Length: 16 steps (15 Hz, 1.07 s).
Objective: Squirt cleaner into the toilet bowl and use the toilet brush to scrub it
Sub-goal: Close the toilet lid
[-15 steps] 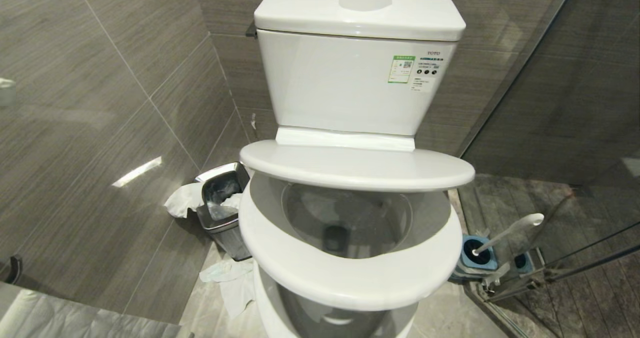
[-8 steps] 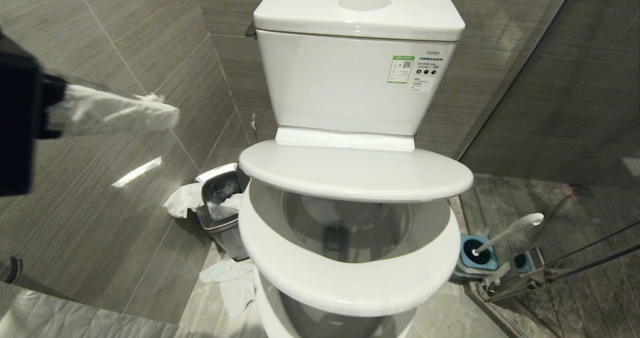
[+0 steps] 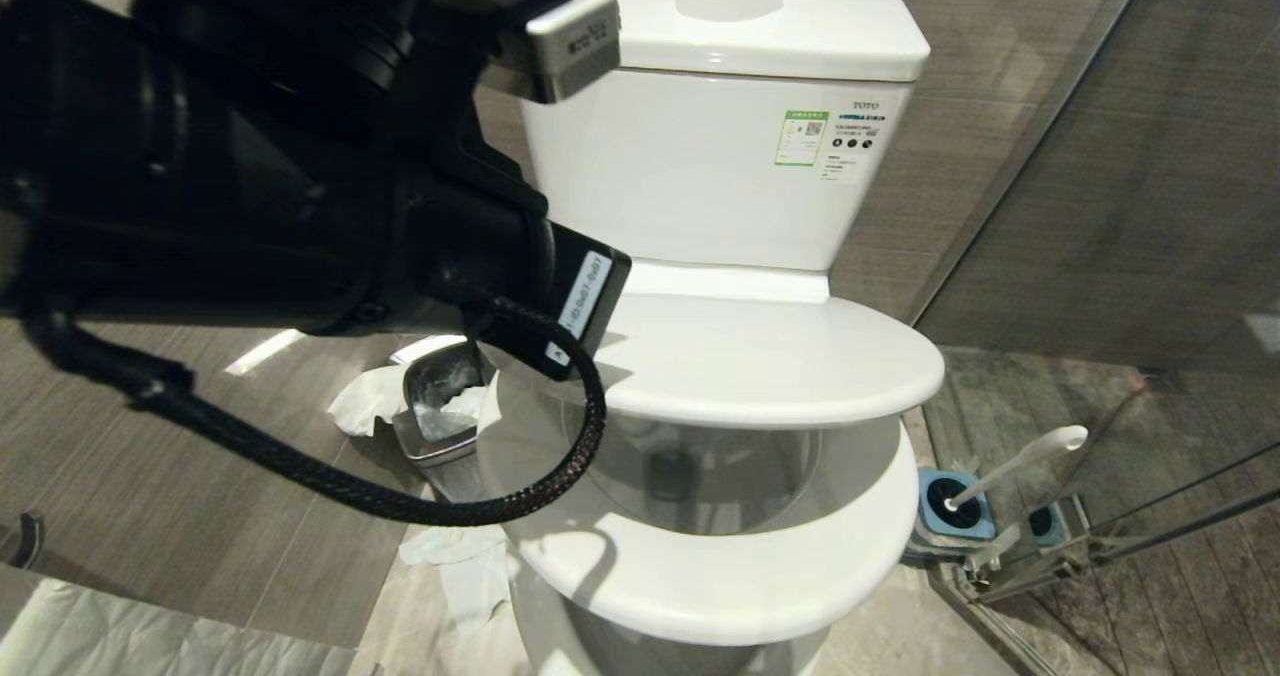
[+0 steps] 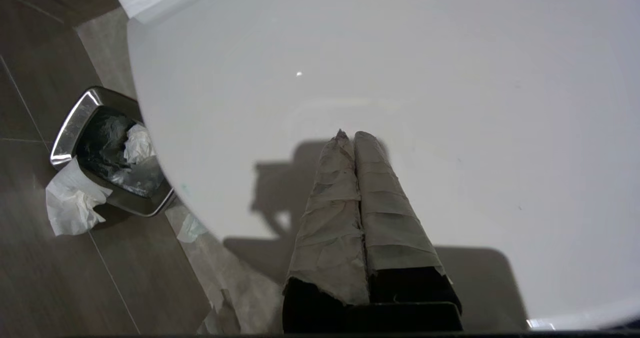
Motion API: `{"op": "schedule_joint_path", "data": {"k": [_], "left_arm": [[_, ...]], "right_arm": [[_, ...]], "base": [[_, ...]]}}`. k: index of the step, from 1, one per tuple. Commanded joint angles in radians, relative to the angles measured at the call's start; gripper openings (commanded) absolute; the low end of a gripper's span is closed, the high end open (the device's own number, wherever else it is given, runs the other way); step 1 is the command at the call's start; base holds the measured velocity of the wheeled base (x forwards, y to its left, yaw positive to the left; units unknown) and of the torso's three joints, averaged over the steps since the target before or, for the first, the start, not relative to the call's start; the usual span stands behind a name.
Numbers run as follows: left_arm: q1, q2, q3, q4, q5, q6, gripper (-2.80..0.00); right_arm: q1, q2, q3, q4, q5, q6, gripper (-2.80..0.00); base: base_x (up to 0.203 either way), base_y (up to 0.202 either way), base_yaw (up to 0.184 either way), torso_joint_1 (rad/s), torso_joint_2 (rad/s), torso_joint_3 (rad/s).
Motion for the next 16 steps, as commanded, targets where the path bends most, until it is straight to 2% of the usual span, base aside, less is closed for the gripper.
{"op": "schedule_joint_path", "data": {"k": [1,5,9,11,16], "left_arm": [[0.004,0.070,0.022,0.006,0.000,0.001,-2.80],[-0.050,0.093,0.112,0.006,-0.006,-0.003,-2.80],[-0.122,0.110,0.279,0.001,-0.062,-0.013,-2.80],[-0.150,0.161,0.309,-0.036,-0.066,-0.048,-2.80],[-0.203,0.313,0.315,-0.133,-0.058,-0.180,-2.80]], "right_arm": [[0.000,0.001,0.000,0.000,0.001,0.000,-2.80],[0.000,0.001,0.000,0.000,0.001,0.000,-2.80],[0.000,0.001,0.000,0.000,0.001,0.000,-2.80],[0.000,0.001,0.000,0.000,0.001,0.000,-2.80],[0.000,0.001,0.000,0.000,0.001,0.000,-2.80]], "base": [[0.000,0.000,0.000,0.000,0.00,0.000],[0.000,0.000,0.000,0.000,0.00,0.000],[0.000,0.000,0.000,0.000,0.00,0.000],[0.000,0.000,0.000,0.000,0.00,0.000],[0.000,0.000,0.000,0.000,0.00,0.000]]}}
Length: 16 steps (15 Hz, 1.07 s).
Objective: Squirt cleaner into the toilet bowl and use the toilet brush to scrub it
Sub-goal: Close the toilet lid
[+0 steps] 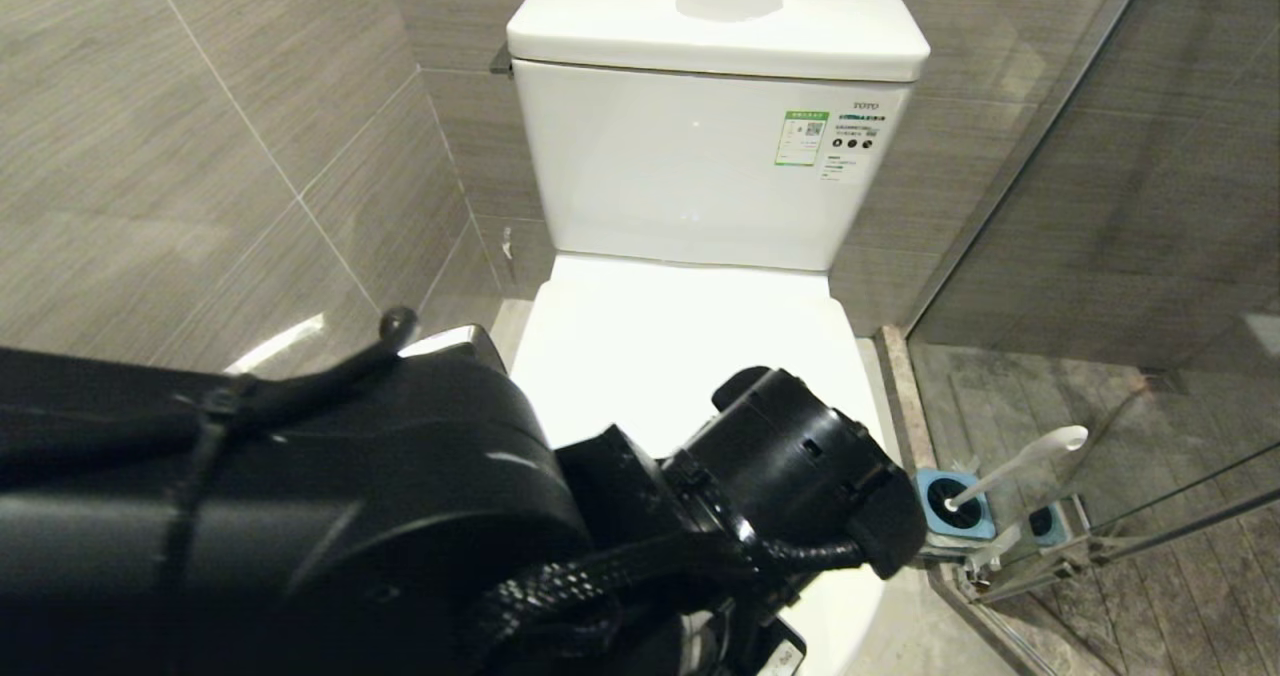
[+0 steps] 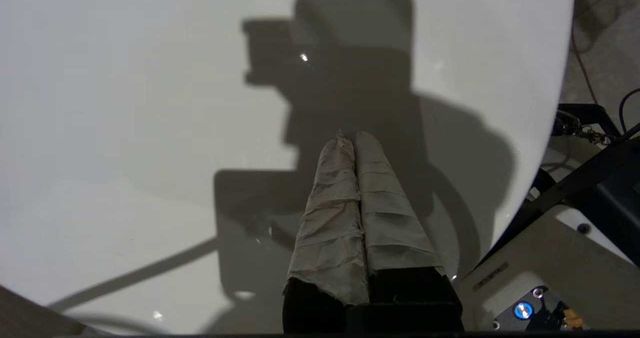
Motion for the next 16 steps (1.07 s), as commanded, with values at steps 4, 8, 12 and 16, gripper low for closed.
{"op": "schedule_joint_path", "data": {"k": [4,8,12,16], "left_arm": [[-0.014,0.165,0.002,-0.090,0.010,-0.022,-2.80],[-0.018,0.215,0.046,-0.090,0.010,-0.022,-2.80],[-0.022,0.261,0.060,-0.091,0.012,-0.023,-2.80],[-0.022,0.239,0.032,-0.103,0.015,-0.023,-2.80]], "right_arm": [[0.000,0.001,0.000,0.000,0.000,0.000,-2.80],[0.000,0.001,0.000,0.000,0.000,0.000,-2.80],[0.000,0.001,0.000,0.000,0.000,0.000,-2.80],[0.000,0.001,0.000,0.000,0.000,0.000,-2.80]], "base": [[0.000,0.000,0.000,0.000,0.00,0.000],[0.000,0.000,0.000,0.000,0.00,0.000],[0.000,0.000,0.000,0.000,0.00,0.000],[0.000,0.000,0.000,0.000,0.00,0.000]]}}
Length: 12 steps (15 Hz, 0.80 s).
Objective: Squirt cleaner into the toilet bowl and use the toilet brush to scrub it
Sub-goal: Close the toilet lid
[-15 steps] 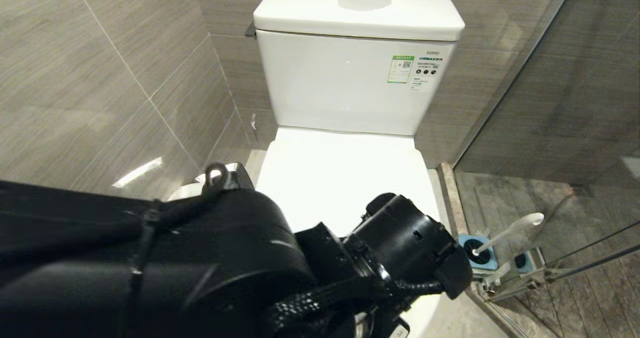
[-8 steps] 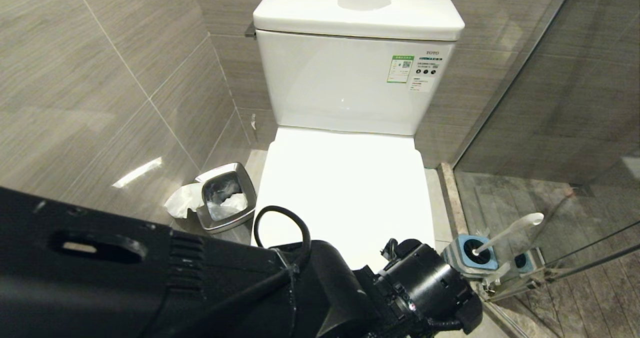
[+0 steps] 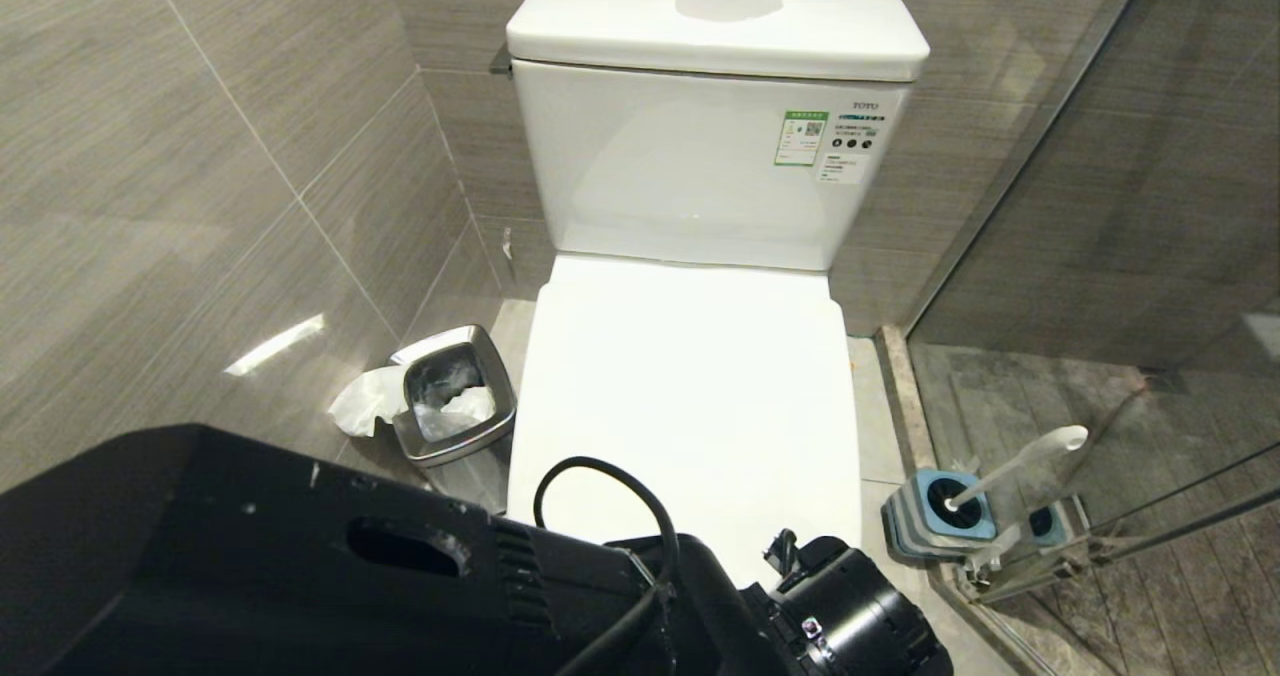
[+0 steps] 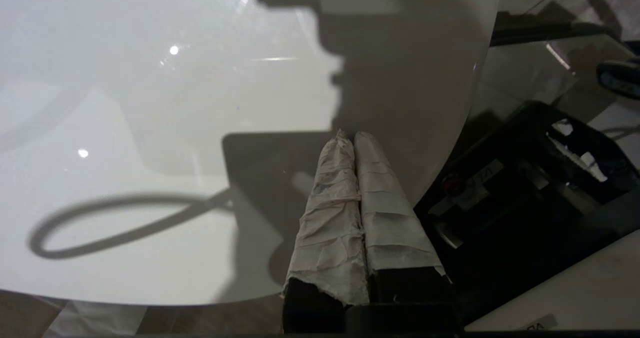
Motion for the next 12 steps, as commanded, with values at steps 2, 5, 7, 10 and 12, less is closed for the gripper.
{"op": "schedule_joint_path", "data": {"k": [2,5,7,10,12], "left_arm": [[0.008,-0.091,-0.038,0.002,0.019,0.000,-2.80],[0.042,-0.211,-0.121,0.034,0.055,0.003,-2.80],[0.085,-0.254,-0.231,0.083,0.086,0.004,-2.80],[0.184,-0.266,-0.473,0.151,0.143,0.032,-2.80],[0.301,-0.278,-0.575,0.145,0.189,0.104,-2.80]], "right_arm": [[0.000,0.001,0.000,0.000,0.000,0.000,-2.80],[0.000,0.001,0.000,0.000,0.000,0.000,-2.80],[0.000,0.001,0.000,0.000,0.000,0.000,-2.80],[0.000,0.001,0.000,0.000,0.000,0.000,-2.80],[0.000,0.001,0.000,0.000,0.000,0.000,-2.80]], "base": [[0.000,0.000,0.000,0.000,0.00,0.000],[0.000,0.000,0.000,0.000,0.00,0.000],[0.000,0.000,0.000,0.000,0.00,0.000],[0.000,0.000,0.000,0.000,0.00,0.000],[0.000,0.000,0.000,0.000,0.00,0.000]]}}
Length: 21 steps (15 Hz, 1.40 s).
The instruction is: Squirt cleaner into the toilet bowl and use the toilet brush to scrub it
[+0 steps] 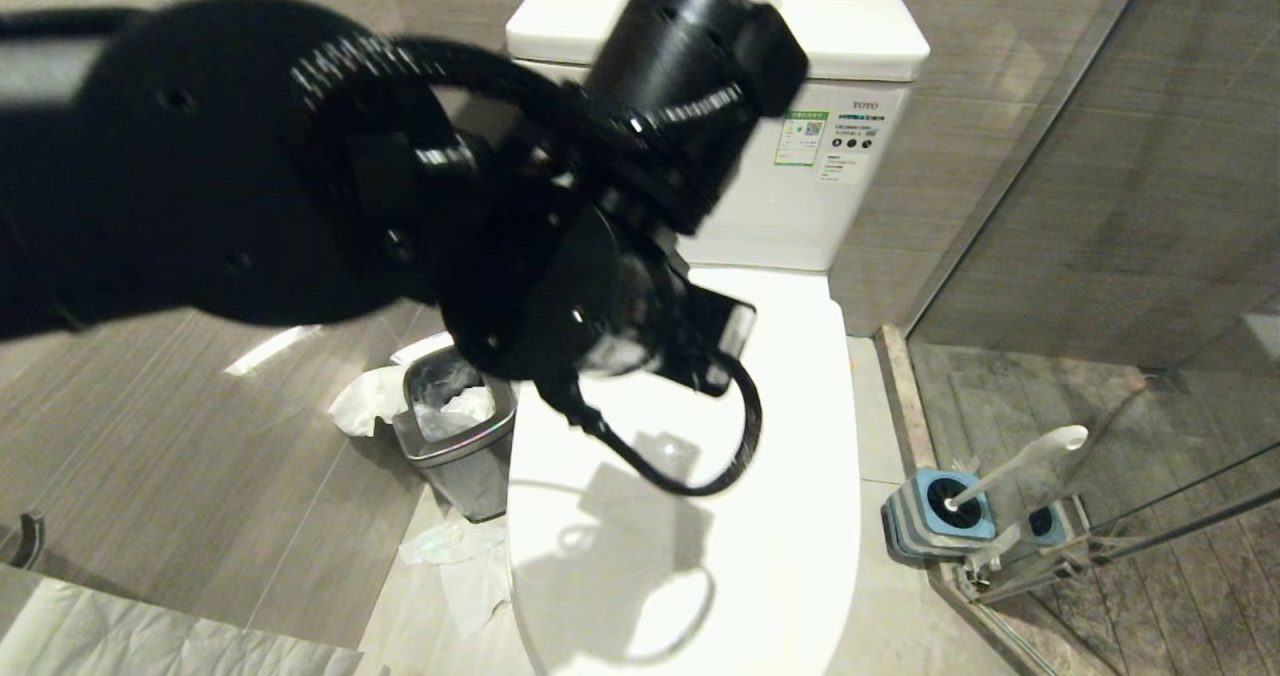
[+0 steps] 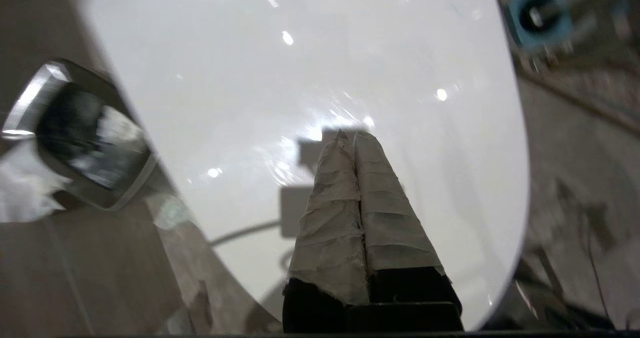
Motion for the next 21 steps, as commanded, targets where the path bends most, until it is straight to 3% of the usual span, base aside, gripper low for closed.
{"op": "schedule_joint_path", "data": {"k": [1,4,7,8,10,13,17,19,21], "left_arm": [[0.135,-0.039,-0.075,-0.046,0.047,0.055,-2.80],[0.217,-0.101,-0.070,-0.102,0.099,0.060,-2.80],[0.337,-0.170,-0.042,-0.101,0.085,0.067,-2.80],[0.376,-0.208,-0.030,-0.098,0.027,0.068,-2.80],[0.435,-0.284,-0.004,-0.096,-0.142,0.063,-2.80],[0.580,-0.428,0.048,-0.053,-0.402,0.072,-2.80],[0.843,-0.658,0.177,-0.011,-0.681,0.186,-2.80],[0.944,-0.779,0.252,-0.010,-0.785,0.201,-2.80],[0.981,-0.885,0.315,-0.008,-0.816,0.156,-2.80]], "right_arm": [[0.000,0.001,0.000,-0.001,0.000,0.001,-2.80],[0.000,0.001,0.000,-0.001,0.000,0.001,-2.80],[0.000,0.001,0.000,-0.001,0.000,0.001,-2.80],[0.000,0.001,0.000,-0.001,0.000,0.001,-2.80],[0.000,0.001,0.000,-0.001,0.000,0.001,-2.80],[0.000,0.001,0.000,-0.001,0.000,0.001,-2.80],[0.000,0.001,0.000,-0.001,0.000,0.001,-2.80],[0.000,0.001,0.000,-0.001,0.000,0.001,-2.80],[0.000,0.001,0.000,-0.001,0.000,0.001,-2.80]], "base": [[0.000,0.000,0.000,0.000,0.00,0.000],[0.000,0.000,0.000,0.000,0.00,0.000],[0.000,0.000,0.000,0.000,0.00,0.000],[0.000,0.000,0.000,0.000,0.00,0.000],[0.000,0.000,0.000,0.000,0.00,0.000],[0.000,0.000,0.000,0.000,0.00,0.000],[0.000,0.000,0.000,0.000,0.00,0.000],[0.000,0.000,0.000,0.000,0.00,0.000],[0.000,0.000,0.000,0.000,0.00,0.000]]}}
